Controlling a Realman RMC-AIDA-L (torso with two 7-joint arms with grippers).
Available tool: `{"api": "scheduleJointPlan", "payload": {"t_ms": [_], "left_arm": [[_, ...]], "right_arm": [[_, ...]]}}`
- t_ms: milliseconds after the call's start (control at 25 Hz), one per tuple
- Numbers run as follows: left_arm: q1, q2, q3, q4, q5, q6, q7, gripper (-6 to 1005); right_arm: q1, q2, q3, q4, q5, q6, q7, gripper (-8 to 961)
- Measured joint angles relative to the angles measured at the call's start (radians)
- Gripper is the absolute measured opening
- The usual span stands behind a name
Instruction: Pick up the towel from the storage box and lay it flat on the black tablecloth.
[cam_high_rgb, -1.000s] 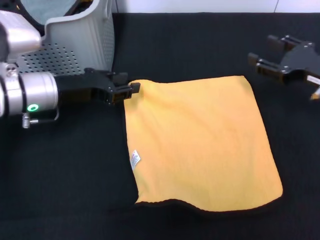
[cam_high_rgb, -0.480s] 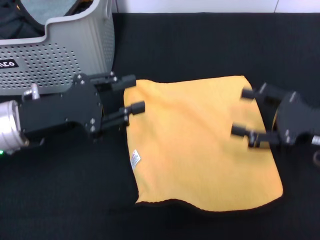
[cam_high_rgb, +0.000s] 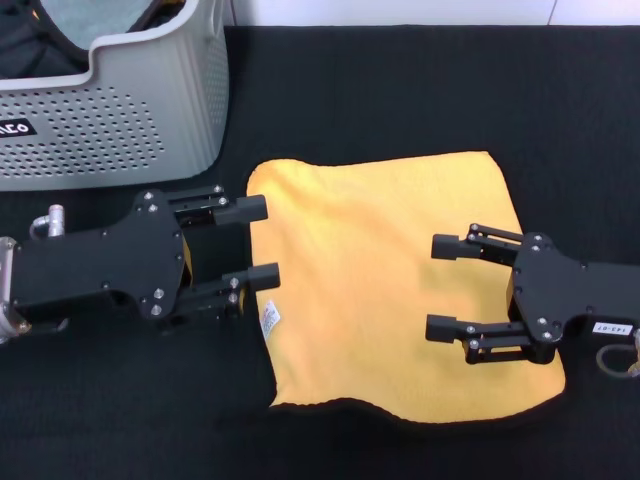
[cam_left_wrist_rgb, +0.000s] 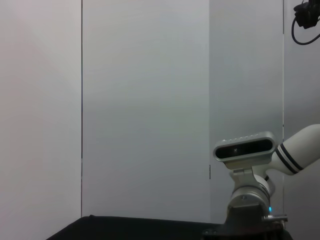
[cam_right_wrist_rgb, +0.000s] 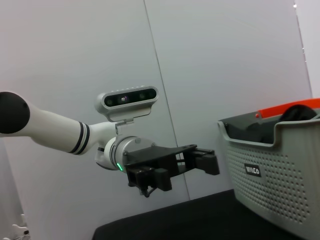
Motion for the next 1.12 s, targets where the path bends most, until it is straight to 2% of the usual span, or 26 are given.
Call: {"api": "scheduleJointPlan", "payload": {"t_ms": [200, 360, 1120], "left_arm": [[0.006, -0.003, 0.0, -0.004, 0.002, 0.0, 0.011, 591], [0.006, 0.005, 0.002, -0.043, 0.005, 0.0, 0.011, 646], [-0.005, 0.012, 0.001, -0.088, 0.016, -0.021, 0.027, 664]], "right_arm": [[0.007, 0.0, -0.009, 0.027, 0.011, -0.009, -0.013, 872], [0.019, 0.0, -0.018, 0.052, 0.037, -0.01, -0.037, 873], [0.039, 0.0, -0.044, 0.06, 0.088, 0.022, -0.066, 879]]}}
